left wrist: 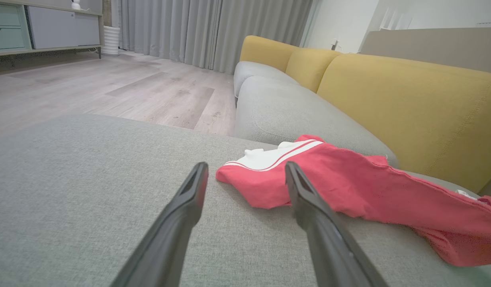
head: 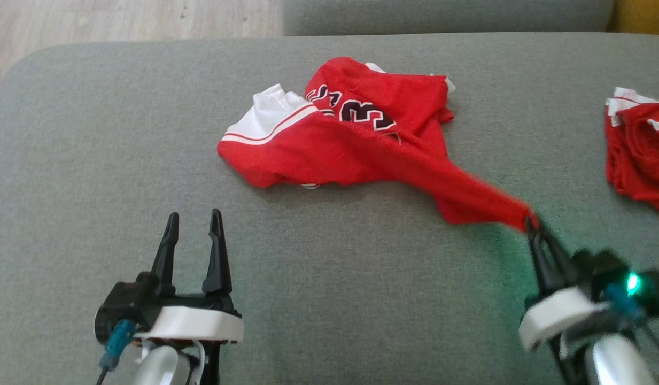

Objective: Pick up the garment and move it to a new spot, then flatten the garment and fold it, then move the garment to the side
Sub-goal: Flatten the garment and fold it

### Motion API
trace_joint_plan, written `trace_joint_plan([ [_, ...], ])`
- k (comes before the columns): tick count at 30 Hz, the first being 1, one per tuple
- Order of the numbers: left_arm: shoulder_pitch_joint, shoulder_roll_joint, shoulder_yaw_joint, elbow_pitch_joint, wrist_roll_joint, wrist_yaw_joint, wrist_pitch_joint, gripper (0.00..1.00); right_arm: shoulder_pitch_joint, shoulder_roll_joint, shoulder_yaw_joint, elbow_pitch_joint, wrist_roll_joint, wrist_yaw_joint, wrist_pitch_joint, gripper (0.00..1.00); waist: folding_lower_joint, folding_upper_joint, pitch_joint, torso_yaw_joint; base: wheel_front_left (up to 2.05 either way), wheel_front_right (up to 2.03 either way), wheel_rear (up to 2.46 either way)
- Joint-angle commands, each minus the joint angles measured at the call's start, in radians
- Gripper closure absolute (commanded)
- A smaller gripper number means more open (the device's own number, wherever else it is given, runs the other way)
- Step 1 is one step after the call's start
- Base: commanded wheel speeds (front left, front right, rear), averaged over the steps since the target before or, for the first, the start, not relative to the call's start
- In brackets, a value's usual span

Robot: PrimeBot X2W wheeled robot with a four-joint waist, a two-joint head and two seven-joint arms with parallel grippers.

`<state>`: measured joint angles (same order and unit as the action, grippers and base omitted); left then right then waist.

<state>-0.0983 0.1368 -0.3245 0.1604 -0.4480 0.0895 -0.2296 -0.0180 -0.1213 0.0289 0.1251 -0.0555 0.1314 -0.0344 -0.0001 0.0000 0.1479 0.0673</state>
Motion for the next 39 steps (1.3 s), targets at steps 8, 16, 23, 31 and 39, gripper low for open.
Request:
trace_joint_plan([
  [8,-0.015,0.026,0.042,-0.034,-0.012,0.009,-0.003,0.0,0.078,0.016,0.08,-0.004,0.008,-0.001,-0.012,0.78,0.0001,0.0,-0.007,-0.022,0.0,0.0,0.0],
  [16,-0.011,0.034,0.05,-0.027,-0.021,0.013,-0.006,0.0,0.074,-0.008,0.125,0.022,0.062,-0.001,-0.039,0.0,0.0001,0.0,-0.021,-0.022,0.0,0.0,0.0],
  [23,-0.025,0.048,0.053,-0.031,-0.021,0.016,0.004,0.0,0.045,-0.012,0.084,-0.059,0.089,-0.001,-0.044,0.0,0.0001,0.0,-0.025,-0.013,0.0,0.0,0.0],
  [31,-0.317,0.124,0.051,-0.015,-0.011,-0.035,0.168,0.0,-0.044,0.008,0.059,-0.154,0.069,-0.001,-0.012,0.0,0.0001,0.0,0.068,-0.021,0.0,0.0,0.0],
  [39,-0.682,0.253,0.05,0.111,-0.056,-0.122,0.534,0.0,-0.203,-0.007,0.127,-0.171,0.071,-0.001,-0.013,0.0,0.0001,0.0,0.212,-0.115,0.0,0.0,0.0],
])
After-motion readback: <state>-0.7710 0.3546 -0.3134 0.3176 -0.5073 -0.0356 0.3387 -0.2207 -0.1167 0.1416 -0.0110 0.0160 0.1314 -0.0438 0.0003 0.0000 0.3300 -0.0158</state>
